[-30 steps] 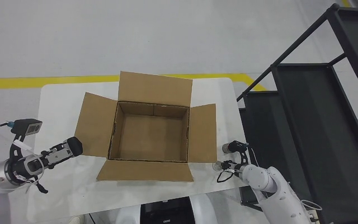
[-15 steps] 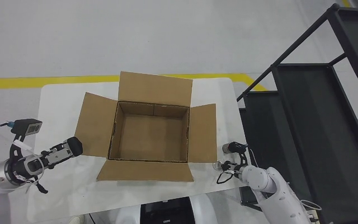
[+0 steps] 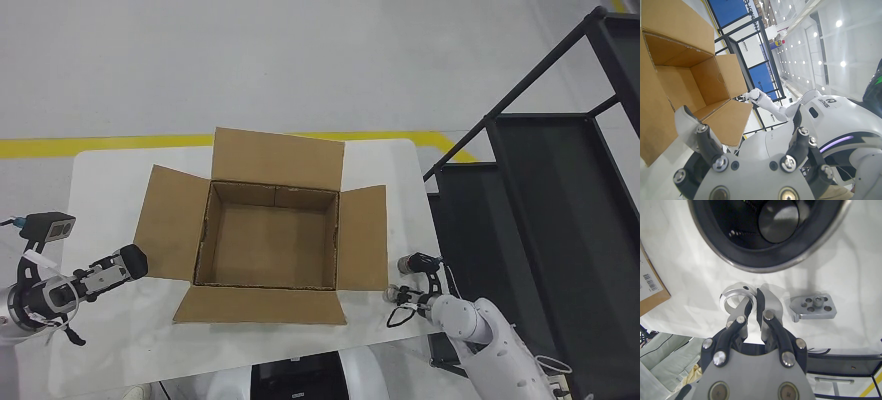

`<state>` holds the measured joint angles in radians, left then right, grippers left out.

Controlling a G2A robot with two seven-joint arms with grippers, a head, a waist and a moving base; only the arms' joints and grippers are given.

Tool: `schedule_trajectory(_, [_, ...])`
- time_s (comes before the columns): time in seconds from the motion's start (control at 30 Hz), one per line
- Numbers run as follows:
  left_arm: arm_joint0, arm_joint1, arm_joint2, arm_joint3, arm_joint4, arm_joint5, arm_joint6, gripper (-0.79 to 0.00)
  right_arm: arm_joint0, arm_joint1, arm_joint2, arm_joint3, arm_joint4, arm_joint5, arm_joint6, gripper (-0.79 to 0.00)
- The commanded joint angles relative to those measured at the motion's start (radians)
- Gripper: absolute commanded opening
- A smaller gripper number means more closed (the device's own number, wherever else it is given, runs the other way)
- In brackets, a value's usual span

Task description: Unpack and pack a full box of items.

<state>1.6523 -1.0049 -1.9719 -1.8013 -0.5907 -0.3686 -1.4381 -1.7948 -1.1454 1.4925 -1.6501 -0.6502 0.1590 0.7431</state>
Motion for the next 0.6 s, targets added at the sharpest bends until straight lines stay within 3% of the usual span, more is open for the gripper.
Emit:
schedule_trajectory(0.0, [0.000, 0.000, 0.000, 0.000, 0.000, 0.000, 0.000, 0.000, -0.027, 0.005, 0.028, -0.034, -0.003, -0.009, 0.001, -0.785])
schedule_trajectory(0.2, [0.000, 0.000, 0.000, 0.000, 0.000, 0.000, 0.000, 0.000, -0.153, 0.024, 0.166, -0.166, 0.073, -0.135, 0.064, -0.785])
schedule_trajectory(0.43, [0.000, 0.000, 0.000, 0.000, 0.000, 0.000, 0.000, 0.000, -0.271, 0.043, 0.361, -0.253, 0.374, -0.429, 0.204, -0.785])
schedule_trajectory(0.57, [0.000, 0.000, 0.000, 0.000, 0.000, 0.000, 0.000, 0.000, -0.284, 0.051, 0.427, -0.288, 0.513, -0.510, 0.256, -0.785])
